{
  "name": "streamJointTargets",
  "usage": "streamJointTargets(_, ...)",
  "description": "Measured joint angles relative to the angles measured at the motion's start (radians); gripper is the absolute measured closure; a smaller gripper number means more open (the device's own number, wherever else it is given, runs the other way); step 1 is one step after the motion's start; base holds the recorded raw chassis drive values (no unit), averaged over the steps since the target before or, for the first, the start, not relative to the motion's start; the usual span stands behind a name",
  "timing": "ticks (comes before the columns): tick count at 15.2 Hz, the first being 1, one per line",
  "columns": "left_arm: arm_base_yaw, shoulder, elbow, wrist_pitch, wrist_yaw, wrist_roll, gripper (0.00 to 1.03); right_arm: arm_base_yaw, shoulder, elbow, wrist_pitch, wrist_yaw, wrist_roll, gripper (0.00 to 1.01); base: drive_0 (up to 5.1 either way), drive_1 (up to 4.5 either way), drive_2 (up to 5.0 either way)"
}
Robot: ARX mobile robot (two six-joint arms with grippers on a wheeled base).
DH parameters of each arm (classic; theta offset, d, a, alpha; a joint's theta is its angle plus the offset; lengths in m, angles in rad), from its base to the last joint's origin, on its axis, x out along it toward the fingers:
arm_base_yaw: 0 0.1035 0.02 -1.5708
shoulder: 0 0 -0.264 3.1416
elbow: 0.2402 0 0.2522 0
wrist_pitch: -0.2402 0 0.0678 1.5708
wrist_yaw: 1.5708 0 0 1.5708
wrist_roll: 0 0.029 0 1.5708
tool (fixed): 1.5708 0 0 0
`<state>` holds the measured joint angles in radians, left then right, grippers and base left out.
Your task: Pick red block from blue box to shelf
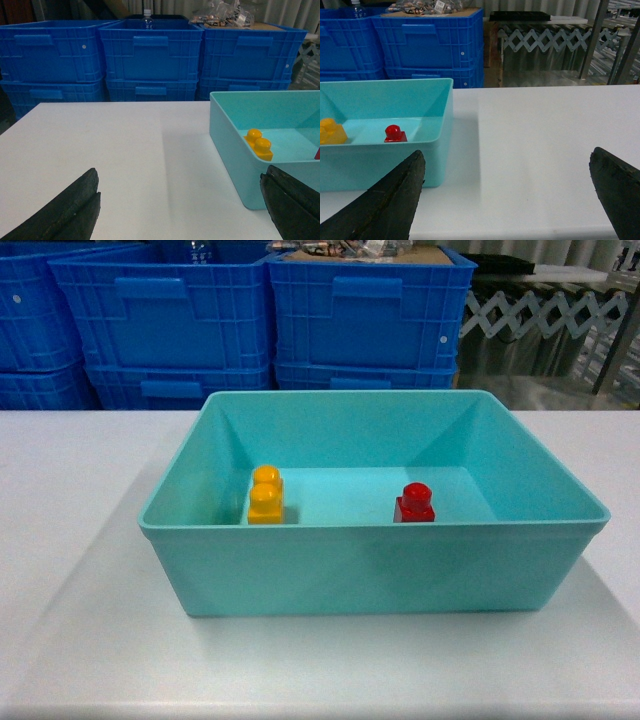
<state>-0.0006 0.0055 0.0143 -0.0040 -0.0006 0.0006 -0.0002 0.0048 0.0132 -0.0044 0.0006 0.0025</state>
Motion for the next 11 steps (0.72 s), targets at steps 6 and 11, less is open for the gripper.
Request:
streamJointTargets(6, 0.000, 0.000, 0.000, 0.000, 0.000, 0.000, 0.05, 0.000, 0.000, 0.000, 0.000, 0.000, 0.000, 0.03, 0.0, 0.00, 0.0)
streamJointTargets(11, 0.000, 0.000, 0.000, 0.000, -0.001, 0.000, 0.05, -0.010, 0.068, 0.050, -0.160, -0.049, 0.022, 0.03, 0.0, 0.00, 0.0)
